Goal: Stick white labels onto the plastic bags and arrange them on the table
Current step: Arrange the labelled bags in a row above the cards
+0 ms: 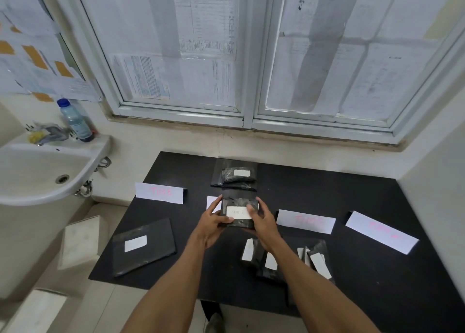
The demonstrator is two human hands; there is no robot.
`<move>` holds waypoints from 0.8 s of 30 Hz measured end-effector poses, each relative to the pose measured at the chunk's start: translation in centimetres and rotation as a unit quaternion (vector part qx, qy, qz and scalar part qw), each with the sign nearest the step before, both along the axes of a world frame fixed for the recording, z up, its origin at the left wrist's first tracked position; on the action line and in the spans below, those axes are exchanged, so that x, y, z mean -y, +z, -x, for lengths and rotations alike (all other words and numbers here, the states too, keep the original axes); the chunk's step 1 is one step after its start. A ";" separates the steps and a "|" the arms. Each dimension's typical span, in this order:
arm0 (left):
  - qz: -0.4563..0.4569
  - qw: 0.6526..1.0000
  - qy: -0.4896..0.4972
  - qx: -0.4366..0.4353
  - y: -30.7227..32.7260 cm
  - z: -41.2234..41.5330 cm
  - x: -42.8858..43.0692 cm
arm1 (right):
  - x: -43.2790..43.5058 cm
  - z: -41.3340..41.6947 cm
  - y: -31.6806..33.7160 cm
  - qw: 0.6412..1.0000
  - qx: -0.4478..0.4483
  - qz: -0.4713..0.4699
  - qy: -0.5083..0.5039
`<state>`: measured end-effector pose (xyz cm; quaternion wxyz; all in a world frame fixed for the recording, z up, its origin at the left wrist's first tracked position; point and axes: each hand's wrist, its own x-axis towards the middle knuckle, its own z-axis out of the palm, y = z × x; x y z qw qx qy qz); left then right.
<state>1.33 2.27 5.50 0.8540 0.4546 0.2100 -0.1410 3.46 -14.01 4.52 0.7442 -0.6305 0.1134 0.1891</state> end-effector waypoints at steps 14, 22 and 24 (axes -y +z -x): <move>-0.074 0.996 0.045 -0.005 -0.8 0.1 -1.6 | -0.8 -0.1 0.4 0.997 0.021 -0.005 0.078; -0.128 0.992 -0.001 -0.014 -1.0 0.8 -2.9 | -2.3 -0.6 0.2 0.996 -0.066 -0.032 0.056; -0.147 0.989 0.010 -0.020 -1.4 1.0 -3.3 | -2.7 -0.6 -0.1 0.995 -0.075 -0.034 0.059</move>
